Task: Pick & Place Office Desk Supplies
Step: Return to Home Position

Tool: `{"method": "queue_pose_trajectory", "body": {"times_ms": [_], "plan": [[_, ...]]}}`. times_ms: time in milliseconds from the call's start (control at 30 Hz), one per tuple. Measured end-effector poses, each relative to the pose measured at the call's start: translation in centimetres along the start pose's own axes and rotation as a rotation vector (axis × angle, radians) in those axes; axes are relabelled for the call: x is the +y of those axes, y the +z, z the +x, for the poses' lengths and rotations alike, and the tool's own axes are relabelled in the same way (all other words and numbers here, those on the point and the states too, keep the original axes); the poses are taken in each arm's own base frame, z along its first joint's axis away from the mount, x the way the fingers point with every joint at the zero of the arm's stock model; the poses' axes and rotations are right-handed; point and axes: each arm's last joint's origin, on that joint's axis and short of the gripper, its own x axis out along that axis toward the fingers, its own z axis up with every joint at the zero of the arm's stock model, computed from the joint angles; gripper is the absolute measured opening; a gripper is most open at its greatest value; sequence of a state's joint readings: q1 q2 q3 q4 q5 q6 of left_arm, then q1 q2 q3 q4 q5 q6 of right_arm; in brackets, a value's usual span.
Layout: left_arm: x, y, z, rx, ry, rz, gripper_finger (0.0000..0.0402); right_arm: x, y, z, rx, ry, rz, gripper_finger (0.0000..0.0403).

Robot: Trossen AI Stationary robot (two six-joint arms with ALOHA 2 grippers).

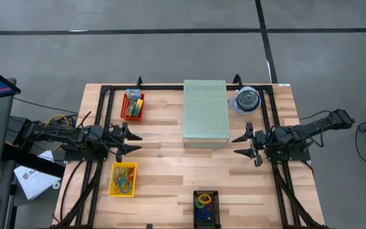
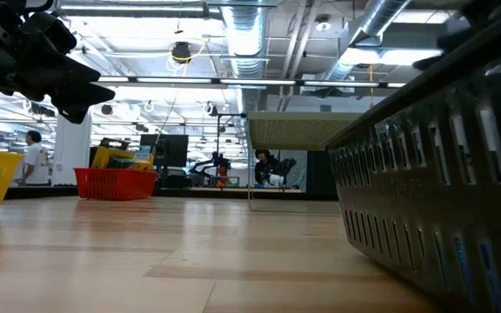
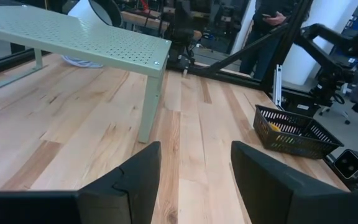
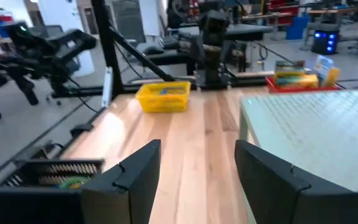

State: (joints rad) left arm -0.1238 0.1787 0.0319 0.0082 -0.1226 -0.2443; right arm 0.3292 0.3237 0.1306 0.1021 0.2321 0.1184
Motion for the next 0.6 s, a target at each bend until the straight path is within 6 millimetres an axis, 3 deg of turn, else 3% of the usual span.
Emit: {"method": "queue_pose_trajectory", "body": {"times_ms": [133,600], "plan": [[0.0,0.0,0.0,0.000,0.000,0.000,0.0190,-0.7,-1.4,-0.5,-0.012,-0.028,0.011,0.0202],[0.0,0.0,0.0,0.000,0.000,0.000,0.0190,-1.4,-2.3,-1.5,-0.032,-0.036,-0.037,0.0202]]}}
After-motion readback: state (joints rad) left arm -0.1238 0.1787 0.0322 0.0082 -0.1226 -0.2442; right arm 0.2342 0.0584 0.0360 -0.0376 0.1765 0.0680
